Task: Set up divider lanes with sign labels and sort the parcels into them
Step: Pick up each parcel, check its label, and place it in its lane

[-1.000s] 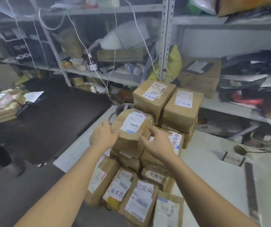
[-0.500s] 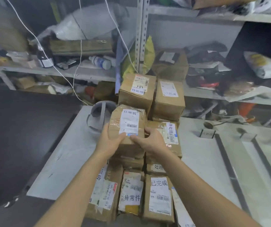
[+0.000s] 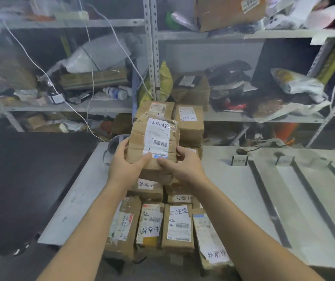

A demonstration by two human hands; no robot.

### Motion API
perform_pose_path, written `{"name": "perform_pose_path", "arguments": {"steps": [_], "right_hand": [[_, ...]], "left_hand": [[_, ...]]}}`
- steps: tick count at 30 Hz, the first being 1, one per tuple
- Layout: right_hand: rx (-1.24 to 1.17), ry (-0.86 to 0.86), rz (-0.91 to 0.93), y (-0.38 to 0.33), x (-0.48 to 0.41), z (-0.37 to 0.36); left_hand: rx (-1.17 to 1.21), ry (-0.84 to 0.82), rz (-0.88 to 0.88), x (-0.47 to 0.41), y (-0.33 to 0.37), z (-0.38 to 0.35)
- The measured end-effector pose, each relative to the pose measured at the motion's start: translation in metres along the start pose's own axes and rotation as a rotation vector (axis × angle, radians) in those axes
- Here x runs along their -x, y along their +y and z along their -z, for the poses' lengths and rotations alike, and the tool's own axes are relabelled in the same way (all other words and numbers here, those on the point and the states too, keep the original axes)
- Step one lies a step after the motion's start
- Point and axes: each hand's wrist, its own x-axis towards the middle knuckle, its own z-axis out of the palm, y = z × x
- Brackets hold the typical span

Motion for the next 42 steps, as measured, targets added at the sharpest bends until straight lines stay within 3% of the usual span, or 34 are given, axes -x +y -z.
{"name": "perform_pose_path", "arguments": {"steps": [19,28,42], "right_hand": [[0.028,0.281,-0.031,0.091,0.185,0.373],[-0.051,0.339,-0.061,0.132,0.187,0.519],[0.028,0.524,-0.272,0.216,0.173,0.8]], "left_hand": [[0.175,-0.181,-0.045,0.226,0.109,-0.334],[0.234,-0.376,-0.033,0.232,0.131,-0.474],[0.262,-0.622,0.078,0.254,0.165,-0.776]]}}
